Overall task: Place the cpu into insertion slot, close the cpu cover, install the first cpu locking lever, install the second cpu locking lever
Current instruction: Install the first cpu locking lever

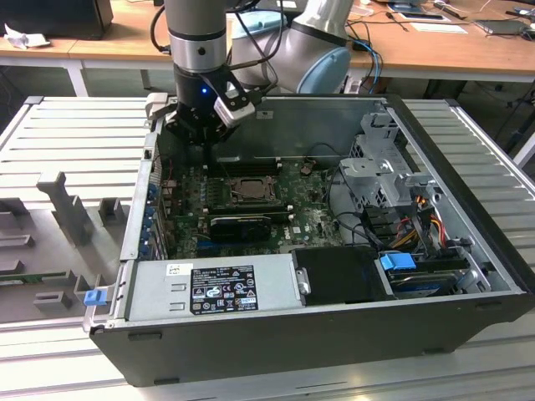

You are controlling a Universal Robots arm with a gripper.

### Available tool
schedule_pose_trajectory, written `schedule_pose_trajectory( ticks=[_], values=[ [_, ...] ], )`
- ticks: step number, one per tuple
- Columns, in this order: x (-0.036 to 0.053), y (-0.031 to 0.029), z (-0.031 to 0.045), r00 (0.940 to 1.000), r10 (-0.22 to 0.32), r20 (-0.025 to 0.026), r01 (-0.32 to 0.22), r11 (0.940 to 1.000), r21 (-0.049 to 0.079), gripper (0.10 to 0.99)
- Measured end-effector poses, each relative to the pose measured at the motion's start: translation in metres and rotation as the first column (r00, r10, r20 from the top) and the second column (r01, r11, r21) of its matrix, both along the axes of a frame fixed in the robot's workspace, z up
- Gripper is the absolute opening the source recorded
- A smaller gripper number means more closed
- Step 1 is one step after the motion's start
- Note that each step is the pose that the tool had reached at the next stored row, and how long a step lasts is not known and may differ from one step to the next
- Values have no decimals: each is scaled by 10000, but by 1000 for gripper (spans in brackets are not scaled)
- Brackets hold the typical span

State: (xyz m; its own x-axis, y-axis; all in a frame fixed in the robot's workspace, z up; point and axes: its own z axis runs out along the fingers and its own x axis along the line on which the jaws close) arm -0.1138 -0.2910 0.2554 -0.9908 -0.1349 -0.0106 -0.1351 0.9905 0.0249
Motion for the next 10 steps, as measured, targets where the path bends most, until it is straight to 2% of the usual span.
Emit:
schedule_pose_trajectory(
  ticks=[5, 10],
  values=[
    [22, 5, -1, 10000, -1, 2, 1, 10000, 30, 106],
    [117, 13, -1, 10000, -43, 2, 43, 10000, 31, 106]
  ],
)
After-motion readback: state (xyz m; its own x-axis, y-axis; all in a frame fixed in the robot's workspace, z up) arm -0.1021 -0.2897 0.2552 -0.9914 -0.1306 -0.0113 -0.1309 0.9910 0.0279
